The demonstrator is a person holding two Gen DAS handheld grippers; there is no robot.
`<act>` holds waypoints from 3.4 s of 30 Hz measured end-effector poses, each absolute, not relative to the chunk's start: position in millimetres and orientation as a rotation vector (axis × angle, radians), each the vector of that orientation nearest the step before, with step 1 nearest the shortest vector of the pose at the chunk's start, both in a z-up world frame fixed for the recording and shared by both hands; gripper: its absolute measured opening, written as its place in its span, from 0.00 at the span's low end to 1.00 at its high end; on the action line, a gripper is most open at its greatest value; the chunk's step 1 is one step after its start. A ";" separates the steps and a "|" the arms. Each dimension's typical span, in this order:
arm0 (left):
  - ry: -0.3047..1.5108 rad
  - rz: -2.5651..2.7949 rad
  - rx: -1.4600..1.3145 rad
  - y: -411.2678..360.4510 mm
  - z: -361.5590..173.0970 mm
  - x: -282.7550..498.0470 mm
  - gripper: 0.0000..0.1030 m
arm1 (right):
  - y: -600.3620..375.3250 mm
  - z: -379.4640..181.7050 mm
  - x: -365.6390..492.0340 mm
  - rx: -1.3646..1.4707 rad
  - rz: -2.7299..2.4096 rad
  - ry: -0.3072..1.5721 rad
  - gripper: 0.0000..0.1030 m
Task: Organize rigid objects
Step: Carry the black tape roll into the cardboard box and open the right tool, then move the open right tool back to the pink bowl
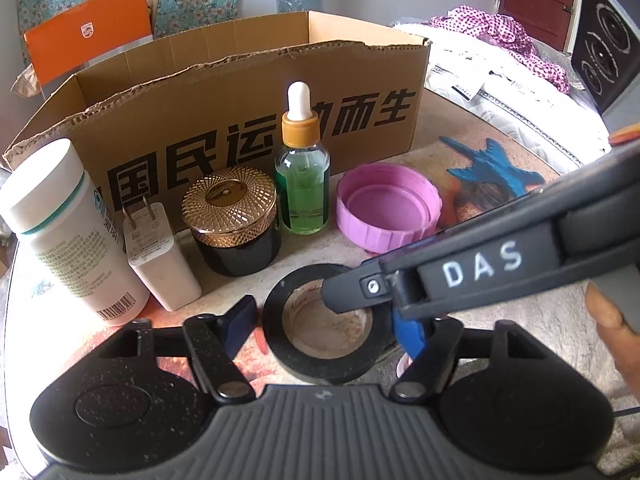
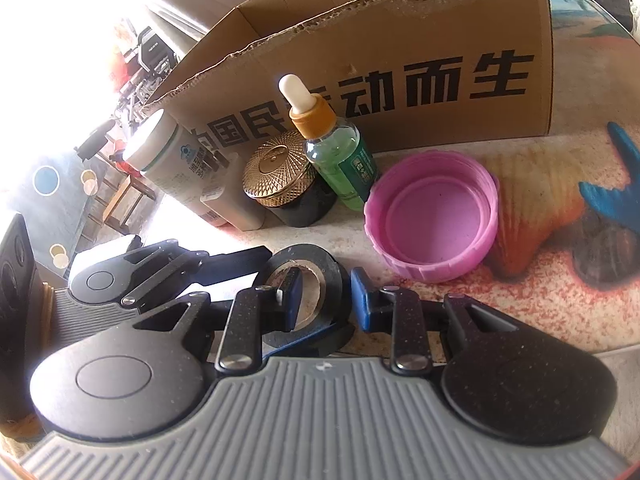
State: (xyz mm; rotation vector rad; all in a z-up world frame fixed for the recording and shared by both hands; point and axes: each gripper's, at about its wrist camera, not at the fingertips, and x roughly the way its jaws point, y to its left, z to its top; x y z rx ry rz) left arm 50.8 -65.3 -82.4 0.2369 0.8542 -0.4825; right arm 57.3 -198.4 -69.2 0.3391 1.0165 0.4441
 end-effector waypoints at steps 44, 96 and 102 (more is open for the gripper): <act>0.768 -0.359 0.179 -58.6 76.4 193.3 0.66 | -209.9 104.2 194.4 0.240 0.612 0.804 0.16; 0.923 -0.386 0.107 -23.4 56.9 132.4 0.86 | -304.4 33.8 78.8 0.620 0.476 0.756 0.49; 0.951 -0.432 0.092 -42.6 16.9 98.7 0.87 | -311.3 -10.2 27.7 0.614 0.368 0.779 0.49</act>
